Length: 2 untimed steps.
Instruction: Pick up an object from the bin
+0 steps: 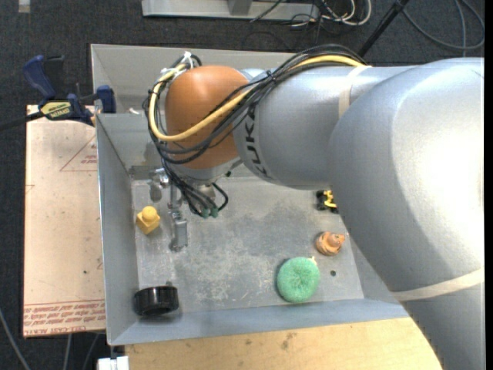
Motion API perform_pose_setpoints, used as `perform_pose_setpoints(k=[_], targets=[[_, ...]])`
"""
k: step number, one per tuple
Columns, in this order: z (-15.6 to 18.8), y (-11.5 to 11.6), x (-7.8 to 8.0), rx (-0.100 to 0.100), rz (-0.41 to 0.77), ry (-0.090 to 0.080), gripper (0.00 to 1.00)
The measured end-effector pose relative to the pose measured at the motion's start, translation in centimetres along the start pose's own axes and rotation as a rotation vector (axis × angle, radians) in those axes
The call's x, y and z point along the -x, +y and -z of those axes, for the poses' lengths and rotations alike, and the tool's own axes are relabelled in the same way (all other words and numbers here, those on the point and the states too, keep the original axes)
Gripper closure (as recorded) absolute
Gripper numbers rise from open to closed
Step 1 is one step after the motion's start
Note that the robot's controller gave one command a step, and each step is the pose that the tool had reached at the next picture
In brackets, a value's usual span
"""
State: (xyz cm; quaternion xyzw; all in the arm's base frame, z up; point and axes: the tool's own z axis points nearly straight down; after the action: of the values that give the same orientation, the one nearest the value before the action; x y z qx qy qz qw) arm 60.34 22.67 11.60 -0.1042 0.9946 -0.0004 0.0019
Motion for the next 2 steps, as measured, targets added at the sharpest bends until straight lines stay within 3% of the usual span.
perform_pose_setpoints(k=[1,2], targets=[[-1.9,2.5,0.3,0.005,-0.047,0.003,0.00],[-0.2,2.0,2.0,0.003,0.098,0.001,0.00]])
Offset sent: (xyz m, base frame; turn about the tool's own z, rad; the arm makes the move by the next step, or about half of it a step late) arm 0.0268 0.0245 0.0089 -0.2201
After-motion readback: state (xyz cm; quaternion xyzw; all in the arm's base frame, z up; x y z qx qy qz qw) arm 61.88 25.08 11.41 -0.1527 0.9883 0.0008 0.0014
